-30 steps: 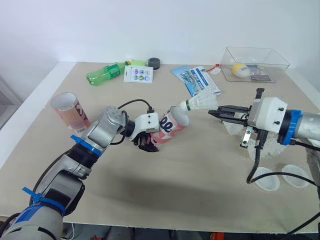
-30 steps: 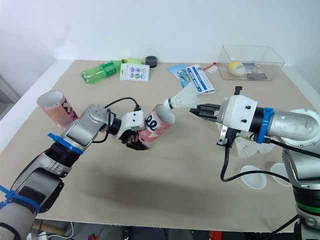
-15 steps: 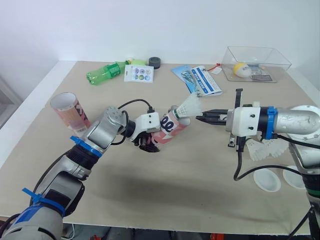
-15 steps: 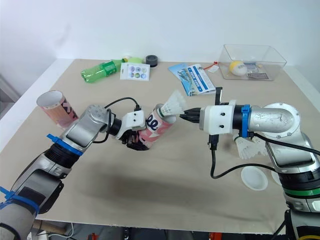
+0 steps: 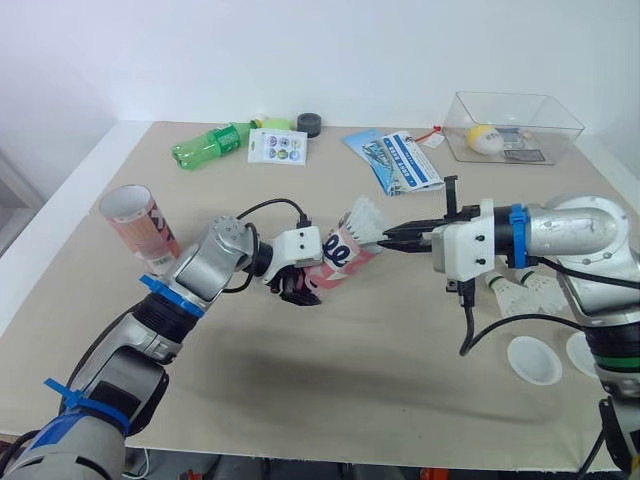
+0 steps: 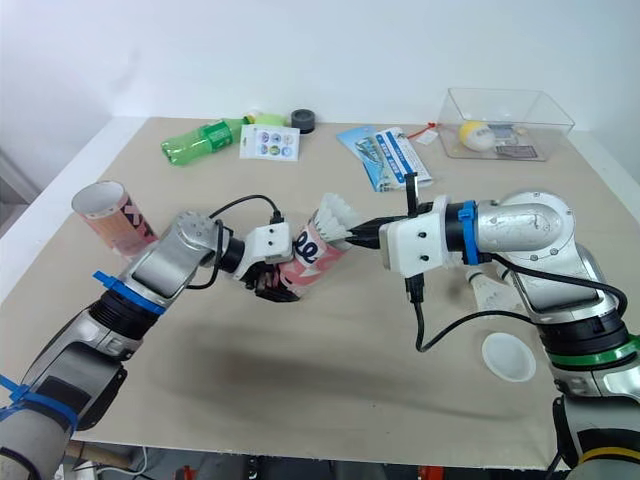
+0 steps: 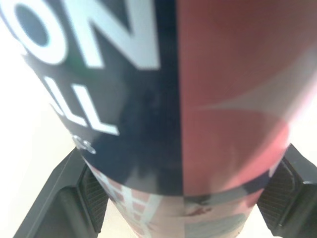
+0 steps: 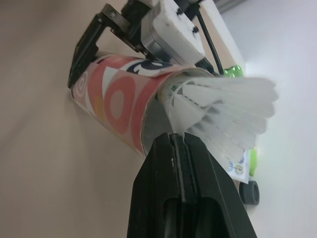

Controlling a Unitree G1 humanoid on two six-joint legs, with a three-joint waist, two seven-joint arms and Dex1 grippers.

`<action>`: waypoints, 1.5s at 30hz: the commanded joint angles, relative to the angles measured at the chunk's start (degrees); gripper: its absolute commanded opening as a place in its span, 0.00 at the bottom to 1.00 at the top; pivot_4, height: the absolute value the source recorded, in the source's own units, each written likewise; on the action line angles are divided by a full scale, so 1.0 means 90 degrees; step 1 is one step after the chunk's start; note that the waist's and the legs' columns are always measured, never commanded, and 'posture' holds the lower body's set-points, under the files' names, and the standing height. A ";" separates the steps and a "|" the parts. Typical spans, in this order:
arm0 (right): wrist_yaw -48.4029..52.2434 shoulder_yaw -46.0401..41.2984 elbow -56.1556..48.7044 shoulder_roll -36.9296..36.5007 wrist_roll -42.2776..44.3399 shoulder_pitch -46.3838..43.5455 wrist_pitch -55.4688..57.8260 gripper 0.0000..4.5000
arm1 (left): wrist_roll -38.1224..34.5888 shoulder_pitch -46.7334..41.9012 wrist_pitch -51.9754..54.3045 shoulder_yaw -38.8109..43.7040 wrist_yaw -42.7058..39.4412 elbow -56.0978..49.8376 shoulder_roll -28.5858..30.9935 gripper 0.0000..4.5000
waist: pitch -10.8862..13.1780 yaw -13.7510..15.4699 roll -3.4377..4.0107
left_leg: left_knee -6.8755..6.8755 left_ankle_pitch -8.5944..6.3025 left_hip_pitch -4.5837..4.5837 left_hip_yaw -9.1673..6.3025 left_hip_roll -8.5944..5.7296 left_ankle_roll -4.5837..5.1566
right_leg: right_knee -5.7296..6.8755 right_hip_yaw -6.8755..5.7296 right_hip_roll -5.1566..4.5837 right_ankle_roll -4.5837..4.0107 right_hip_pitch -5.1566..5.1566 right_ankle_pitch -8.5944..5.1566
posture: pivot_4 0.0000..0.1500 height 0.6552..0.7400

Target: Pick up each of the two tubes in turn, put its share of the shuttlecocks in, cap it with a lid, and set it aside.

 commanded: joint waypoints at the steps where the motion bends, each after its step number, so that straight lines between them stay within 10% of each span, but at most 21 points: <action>1: 0.0169 -0.0121 -0.0021 -0.0059 0.0193 -0.0153 0.0089 0.27 | -0.0003 -0.0014 -0.0127 0.0036 0.0027 -0.0048 0.0018 0.79 | 0.0001 -0.0002 0.0001 | -0.0002 0.0000 0.0000 0.0000 0.0000 0.0000 | 0.0000 0.0000 0.0000 -0.0001 -0.0002 -0.0001 | 1.00 1.00; 8: 0.0124 -0.0987 -0.0344 -0.0140 0.1537 0.0166 0.1412 0.98 | 0.0070 -0.0016 -0.0273 -0.0004 0.0036 -0.0015 0.0062 0.79 | 0.0002 0.0000 -0.0002 | -0.0005 0.0000 0.0001 -0.0001 0.0001 0.0000 | 0.0001 -0.0001 0.0000 -0.0004 0.0000 -0.0001 | 1.00 1.00; 15: -0.1517 -0.3288 -0.1310 0.0097 0.3416 0.2197 0.4244 0.98 | 0.0249 -0.0083 -0.0884 -0.0066 0.0199 0.0244 -0.0041 0.79 | 0.0004 0.0062 -0.0009 | 0.0000 0.0000 -0.0002 -0.0024 -0.0002 0.0000 | 0.0004 -0.0018 0.0000 -0.0032 0.0010 0.0008 | 1.00 1.00; 28: -0.2964 -0.5607 -0.2979 0.1426 0.3766 0.6414 0.5254 0.98 | 0.0522 -0.0195 -0.2046 -0.0384 0.0035 0.0665 -0.0414 0.79 | -0.0003 0.0070 0.0005 | 0.0018 0.0002 0.0006 -0.0046 -0.0017 0.0003 | 0.0010 -0.0027 -0.0004 -0.0024 0.0026 -0.0016 | 1.00 1.00; 45: -0.3504 -0.4730 -0.1863 0.1936 0.2938 0.6576 0.4711 0.98 | 0.0268 -0.0038 -0.1498 -0.0342 -0.0383 0.0121 -0.0779 0.79 | -0.0001 0.0065 0.0002 | 0.0009 0.0007 -0.0002 -0.0047 -0.0057 0.0009 | -0.0003 -0.0029 -0.0045 -0.0004 0.0038 -0.0036 | 1.00 1.00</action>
